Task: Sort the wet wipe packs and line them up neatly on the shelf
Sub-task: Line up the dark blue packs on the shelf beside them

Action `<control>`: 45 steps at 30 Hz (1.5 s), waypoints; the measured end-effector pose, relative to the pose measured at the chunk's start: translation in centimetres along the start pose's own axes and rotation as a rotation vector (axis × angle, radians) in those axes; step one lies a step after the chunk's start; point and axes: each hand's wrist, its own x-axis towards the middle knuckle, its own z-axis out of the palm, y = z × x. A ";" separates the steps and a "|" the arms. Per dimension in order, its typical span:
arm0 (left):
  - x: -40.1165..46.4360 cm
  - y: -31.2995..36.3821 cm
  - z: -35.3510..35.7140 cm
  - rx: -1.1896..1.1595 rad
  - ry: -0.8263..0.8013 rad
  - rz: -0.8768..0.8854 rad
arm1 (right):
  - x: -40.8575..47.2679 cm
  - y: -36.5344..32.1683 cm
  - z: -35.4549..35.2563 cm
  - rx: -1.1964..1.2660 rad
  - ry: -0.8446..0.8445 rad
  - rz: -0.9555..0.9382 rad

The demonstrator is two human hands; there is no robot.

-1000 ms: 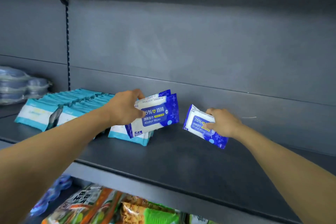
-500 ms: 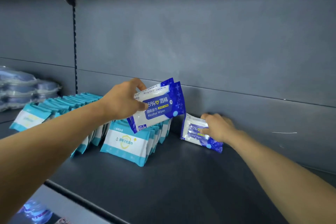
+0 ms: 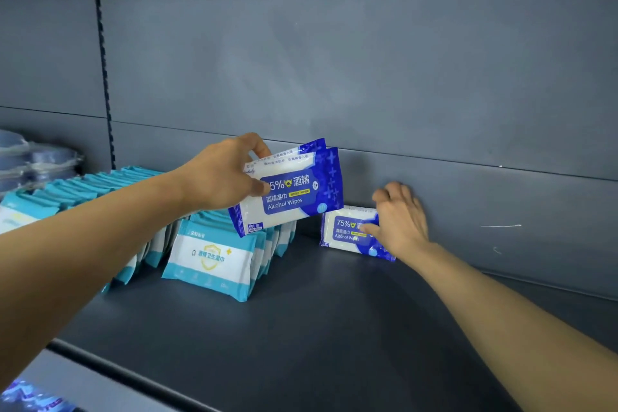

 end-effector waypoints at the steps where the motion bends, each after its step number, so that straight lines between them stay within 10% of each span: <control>1: 0.1 0.3 0.2 0.003 -0.010 0.006 | -0.2 0.5 -0.4 0.058 0.020 0.028; 12: 4.7 3.5 8.7 0.080 -0.283 0.133 | -2.8 4.5 -3.8 1.067 -0.209 0.258; 22: 7.4 1.2 14.4 0.144 -0.195 0.077 | -4.8 3.5 -0.9 0.693 -0.306 0.072; 45: 7.0 -0.6 18.1 0.151 0.080 -0.163 | -4.0 1.2 -0.2 0.476 -0.139 0.359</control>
